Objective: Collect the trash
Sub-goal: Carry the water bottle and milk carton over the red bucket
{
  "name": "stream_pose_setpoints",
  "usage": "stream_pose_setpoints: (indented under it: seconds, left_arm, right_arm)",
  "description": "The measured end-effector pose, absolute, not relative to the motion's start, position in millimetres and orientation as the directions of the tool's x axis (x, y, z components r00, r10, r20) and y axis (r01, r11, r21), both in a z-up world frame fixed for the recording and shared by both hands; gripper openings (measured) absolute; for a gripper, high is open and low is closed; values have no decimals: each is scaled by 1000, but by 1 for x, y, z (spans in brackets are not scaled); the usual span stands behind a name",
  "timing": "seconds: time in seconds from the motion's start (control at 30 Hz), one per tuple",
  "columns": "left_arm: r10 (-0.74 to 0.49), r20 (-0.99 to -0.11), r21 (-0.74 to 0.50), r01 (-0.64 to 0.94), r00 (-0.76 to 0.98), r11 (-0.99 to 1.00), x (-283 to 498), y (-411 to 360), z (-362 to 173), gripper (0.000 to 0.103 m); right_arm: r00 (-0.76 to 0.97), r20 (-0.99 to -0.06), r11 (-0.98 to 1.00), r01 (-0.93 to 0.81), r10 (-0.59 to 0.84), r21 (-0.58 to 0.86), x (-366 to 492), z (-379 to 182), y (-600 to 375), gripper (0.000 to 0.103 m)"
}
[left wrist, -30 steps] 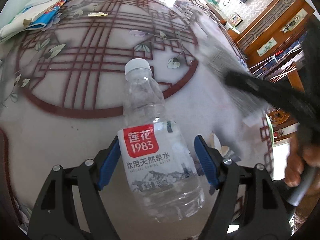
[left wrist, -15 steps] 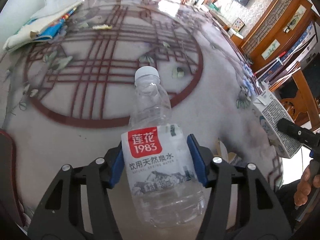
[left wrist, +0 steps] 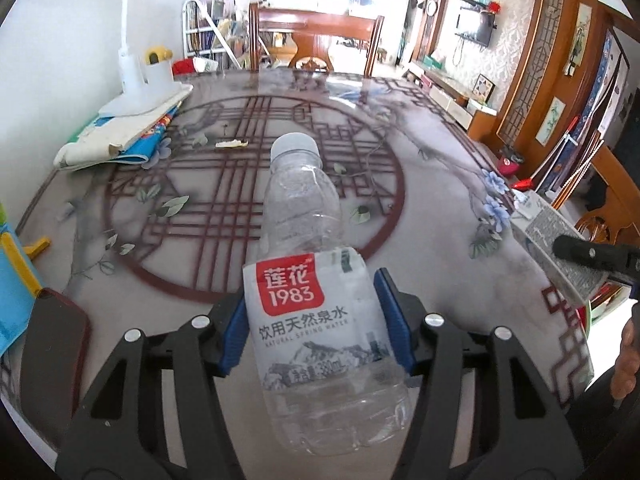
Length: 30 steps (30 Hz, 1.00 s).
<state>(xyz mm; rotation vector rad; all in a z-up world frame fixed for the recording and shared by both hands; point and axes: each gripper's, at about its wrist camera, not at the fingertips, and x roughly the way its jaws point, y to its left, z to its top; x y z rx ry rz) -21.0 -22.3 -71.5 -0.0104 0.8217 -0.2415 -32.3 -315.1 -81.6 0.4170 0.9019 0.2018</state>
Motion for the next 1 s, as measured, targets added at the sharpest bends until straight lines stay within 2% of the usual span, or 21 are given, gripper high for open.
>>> stream_pose_setpoints:
  seconds: [0.17,0.3,0.57,1.0]
  left_arm:
    - [-240,-692,-107,233,680,967,-40,-41,-62,56]
    - [-290,-678,-156,254,675,955,-44,-61,-53,56]
    - [-363,-674,-194,319,643,928,-54,-106,-50,56]
    - [-464,-685,-201,467,561,861,-62,-191,-53,56]
  right_arm:
    - [632,-691,884,20,351,468,-36,-78,-332,54]
    - [638,-678,871,25,363,490,-39,-78,-341,54]
    - [667,-655,851,62,353,522,-54,-77,-372,54]
    - [730,-637,799,216,250,561,-89,-84,-453,54]
